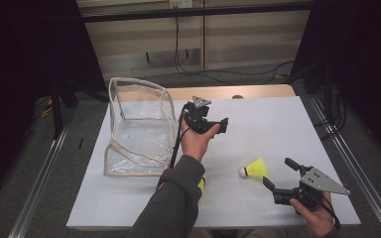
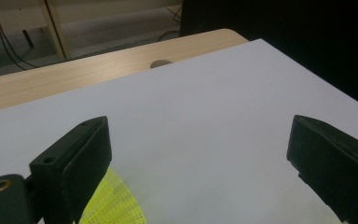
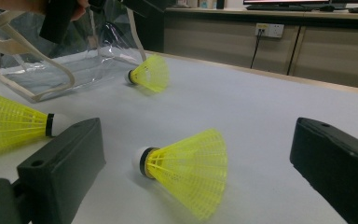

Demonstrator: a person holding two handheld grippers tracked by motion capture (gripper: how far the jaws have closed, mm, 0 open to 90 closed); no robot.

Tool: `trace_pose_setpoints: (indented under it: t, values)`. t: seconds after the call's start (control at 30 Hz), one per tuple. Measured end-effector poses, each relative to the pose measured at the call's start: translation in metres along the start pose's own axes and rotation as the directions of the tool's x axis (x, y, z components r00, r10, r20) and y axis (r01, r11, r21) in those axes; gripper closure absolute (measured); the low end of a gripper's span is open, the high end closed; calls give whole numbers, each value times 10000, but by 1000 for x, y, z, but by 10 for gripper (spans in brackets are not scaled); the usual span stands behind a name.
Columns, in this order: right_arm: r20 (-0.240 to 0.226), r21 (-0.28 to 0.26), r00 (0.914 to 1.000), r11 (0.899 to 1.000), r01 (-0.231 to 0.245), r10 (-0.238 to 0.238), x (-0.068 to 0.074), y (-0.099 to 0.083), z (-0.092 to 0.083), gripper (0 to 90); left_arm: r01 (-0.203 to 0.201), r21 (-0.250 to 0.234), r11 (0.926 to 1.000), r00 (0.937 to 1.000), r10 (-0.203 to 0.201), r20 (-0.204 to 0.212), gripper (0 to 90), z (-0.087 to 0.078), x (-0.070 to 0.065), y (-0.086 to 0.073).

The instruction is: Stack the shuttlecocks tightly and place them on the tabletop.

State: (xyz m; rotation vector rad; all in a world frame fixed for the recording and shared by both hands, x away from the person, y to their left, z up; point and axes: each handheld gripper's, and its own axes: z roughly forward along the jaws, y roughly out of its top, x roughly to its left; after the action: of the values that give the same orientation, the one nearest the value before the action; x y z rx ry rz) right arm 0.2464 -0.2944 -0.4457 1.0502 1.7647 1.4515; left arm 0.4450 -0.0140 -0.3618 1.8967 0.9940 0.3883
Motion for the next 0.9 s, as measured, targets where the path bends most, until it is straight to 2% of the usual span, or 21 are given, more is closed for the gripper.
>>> trace_pose_setpoints:
  t: [0.13,0.43,0.57,0.63,0.7,0.77,0.9]
  values:
    - [13,15,10000,10000,-7,7,0,0,0,23,37,141,9999,9999,-35,-162,63,4,7,0]
    - [43,61,10000,10000,32,-32,-1,0,1,23,378,454,9983,9950,-334,-937,63,15,23,-2]
    - [26,69,10000,10000,25,-25,0,0,0,23,481,663,9966,9929,-405,-1120,59,20,25,-5]
    - [35,62,10000,10000,35,-35,0,0,0,23,458,688,9966,9914,-369,-1257,60,21,25,-5]
    - [17,72,10000,10000,10,-10,-1,0,0,23,599,626,9962,9905,-515,-1278,60,23,26,-6]
    - [27,82,10000,10000,40,-40,-1,0,0,23,489,694,9964,9902,-393,-1343,60,24,26,-6]
    - [11,78,10000,10000,42,-42,-1,0,0,23,561,727,9958,9890,-454,-1410,58,25,28,-7]
